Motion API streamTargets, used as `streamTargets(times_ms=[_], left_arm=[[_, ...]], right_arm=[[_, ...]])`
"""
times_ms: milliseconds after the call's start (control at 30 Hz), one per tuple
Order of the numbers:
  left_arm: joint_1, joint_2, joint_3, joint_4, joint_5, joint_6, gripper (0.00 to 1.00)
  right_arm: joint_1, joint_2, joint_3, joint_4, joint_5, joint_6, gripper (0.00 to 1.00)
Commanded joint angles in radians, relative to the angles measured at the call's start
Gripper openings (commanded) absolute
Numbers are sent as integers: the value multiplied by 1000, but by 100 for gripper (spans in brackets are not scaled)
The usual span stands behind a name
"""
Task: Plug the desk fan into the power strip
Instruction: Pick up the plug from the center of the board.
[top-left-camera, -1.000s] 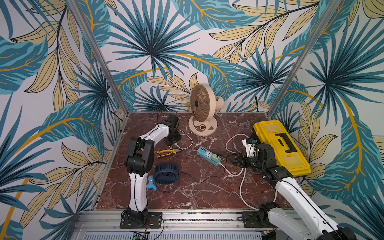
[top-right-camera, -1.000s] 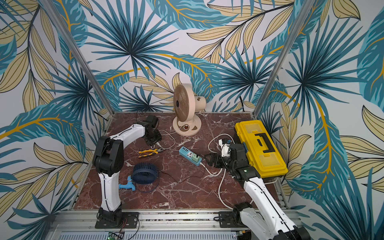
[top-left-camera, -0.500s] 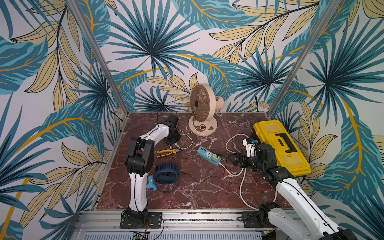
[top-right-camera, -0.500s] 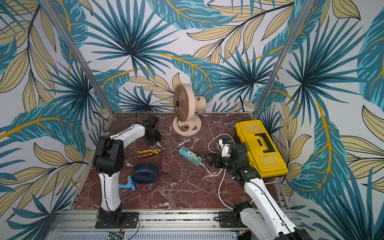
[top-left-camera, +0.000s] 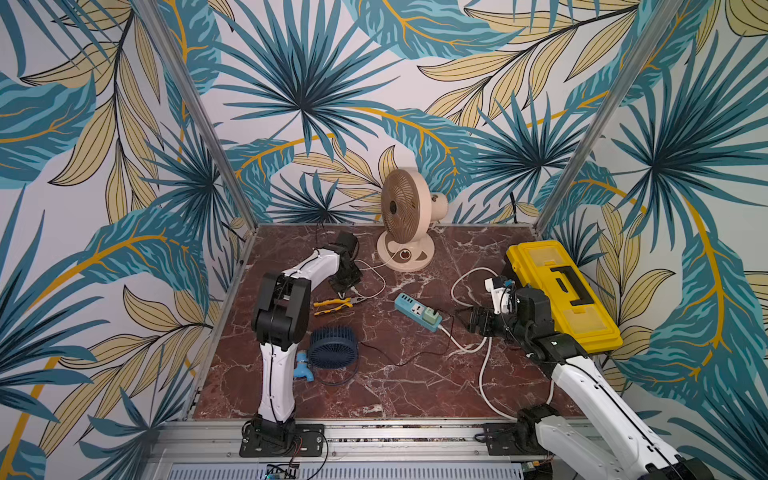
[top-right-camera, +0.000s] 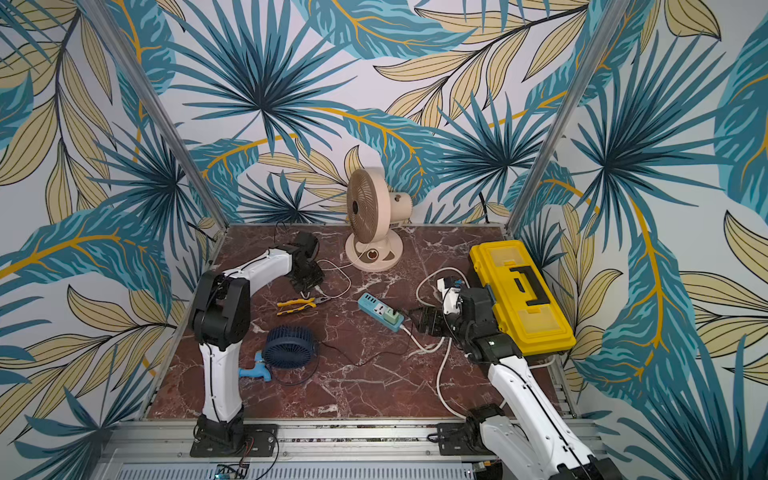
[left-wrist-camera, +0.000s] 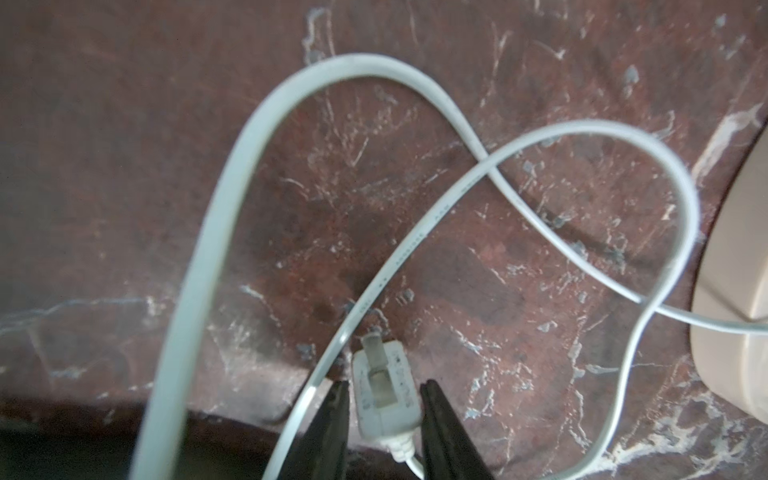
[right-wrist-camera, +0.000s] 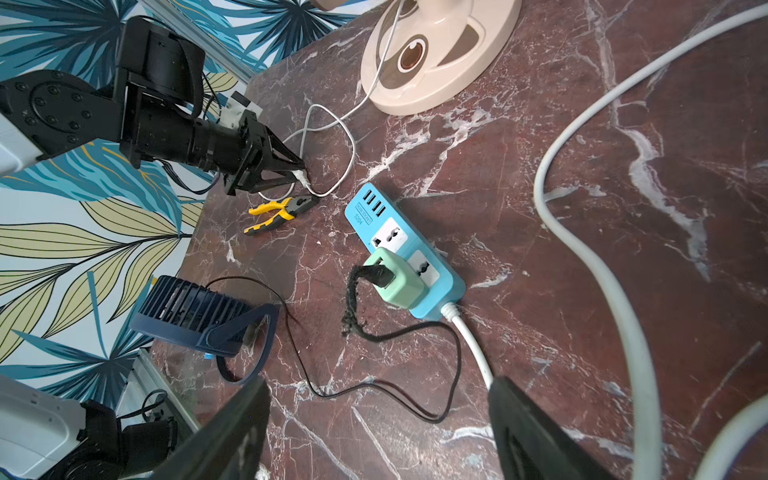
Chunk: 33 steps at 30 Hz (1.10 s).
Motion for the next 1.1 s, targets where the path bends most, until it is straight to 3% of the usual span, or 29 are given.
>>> streamTargets(times_ms=[0, 167, 367, 567, 833, 1067], left_arm=[[-3, 20, 9, 9, -7, 4, 23], [-5, -17, 10, 18, -2, -4, 11], [-5, -104, 35, 43, 58, 1, 4], [-5, -222, 9, 53, 120, 7, 2], [-4, -352, -85, 73, 276, -5, 1], [4, -410, -121, 75, 439, -69, 0]], right_arm=[[-1, -17, -27, -4, -18, -15, 85], [0, -20, -32, 10, -38, -19, 85], [5, -22, -48, 69, -85, -28, 86], [74, -43, -23, 99, -6, -80, 86], [287, -60, 91, 67, 186, -182, 81], [470, 139, 239, 139, 261, -283, 79]])
